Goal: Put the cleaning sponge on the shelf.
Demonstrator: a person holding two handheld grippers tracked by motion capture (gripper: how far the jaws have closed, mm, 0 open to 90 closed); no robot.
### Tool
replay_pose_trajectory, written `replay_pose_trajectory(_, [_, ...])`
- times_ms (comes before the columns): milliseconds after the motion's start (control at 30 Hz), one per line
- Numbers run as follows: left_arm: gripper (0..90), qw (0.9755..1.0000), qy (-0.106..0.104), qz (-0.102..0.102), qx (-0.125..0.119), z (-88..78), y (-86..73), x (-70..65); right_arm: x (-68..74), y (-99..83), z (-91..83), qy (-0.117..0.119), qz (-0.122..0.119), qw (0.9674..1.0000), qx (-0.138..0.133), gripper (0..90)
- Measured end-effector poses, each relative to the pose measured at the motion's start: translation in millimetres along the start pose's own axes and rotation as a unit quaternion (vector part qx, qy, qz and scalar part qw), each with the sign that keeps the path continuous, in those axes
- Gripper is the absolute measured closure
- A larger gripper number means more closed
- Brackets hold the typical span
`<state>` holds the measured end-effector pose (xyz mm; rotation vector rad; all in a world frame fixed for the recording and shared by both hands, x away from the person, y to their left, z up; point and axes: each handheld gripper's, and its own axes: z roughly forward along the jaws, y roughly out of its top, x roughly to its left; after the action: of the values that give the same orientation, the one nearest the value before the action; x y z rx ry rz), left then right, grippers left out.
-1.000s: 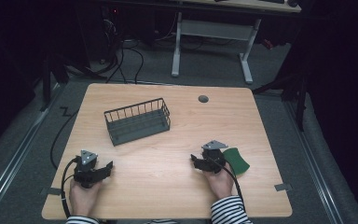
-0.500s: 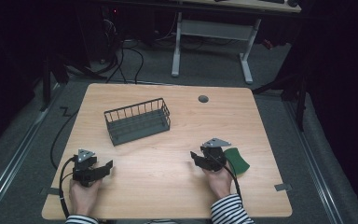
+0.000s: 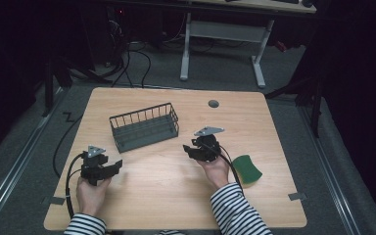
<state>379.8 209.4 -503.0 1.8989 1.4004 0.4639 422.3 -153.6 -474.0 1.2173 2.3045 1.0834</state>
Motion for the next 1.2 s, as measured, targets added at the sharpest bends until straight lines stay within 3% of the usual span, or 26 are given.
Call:
replay_pose_trajectory(133, [42.3,0.9999,0.001,-0.003,-0.010,4.1,11.3,1.0,3.1,15.0,16.4,0.000,-0.013,0.9998,0.015,65.5])
replay_pose_trajectory(233, [43.7,0.9999,0.008,-0.004,-0.009,9.6,17.5,3.0,4.8,23.2,28.1,-0.005,-0.018,0.9997,0.017,67.3])
replay_pose_trajectory(333, [45.0,0.9999,0.014,0.001,-0.006,14.0,20.7,4.0,2.8,28.2,37.5,-0.020,-0.006,0.9997,0.015,67.2])
replay_pose_trajectory(433, [46.1,0.9998,0.019,-0.007,-0.005,18.7,24.5,8.5,-0.4,33.6,44.8,-0.036,0.001,0.9992,0.020,67.1])
replay_pose_trajectory(700, [50.8,0.9995,0.026,-0.011,-0.016,23.5,31.4,12.0,-12.6,44.7,64.3,-0.056,0.030,0.9975,0.032,66.8])
replay_pose_trajectory(1000, [58.9,0.9996,0.020,-0.018,-0.013,34.0,31.0,14.2,-16.4,47.5,81.7,-0.058,0.040,0.9965,0.045,67.4])
replay_pose_trajectory(1200, [68.4,0.9997,0.011,-0.017,-0.011,39.2,30.6,13.0,-17.1,47.7,87.7,-0.048,0.039,0.9971,0.045,75.2])
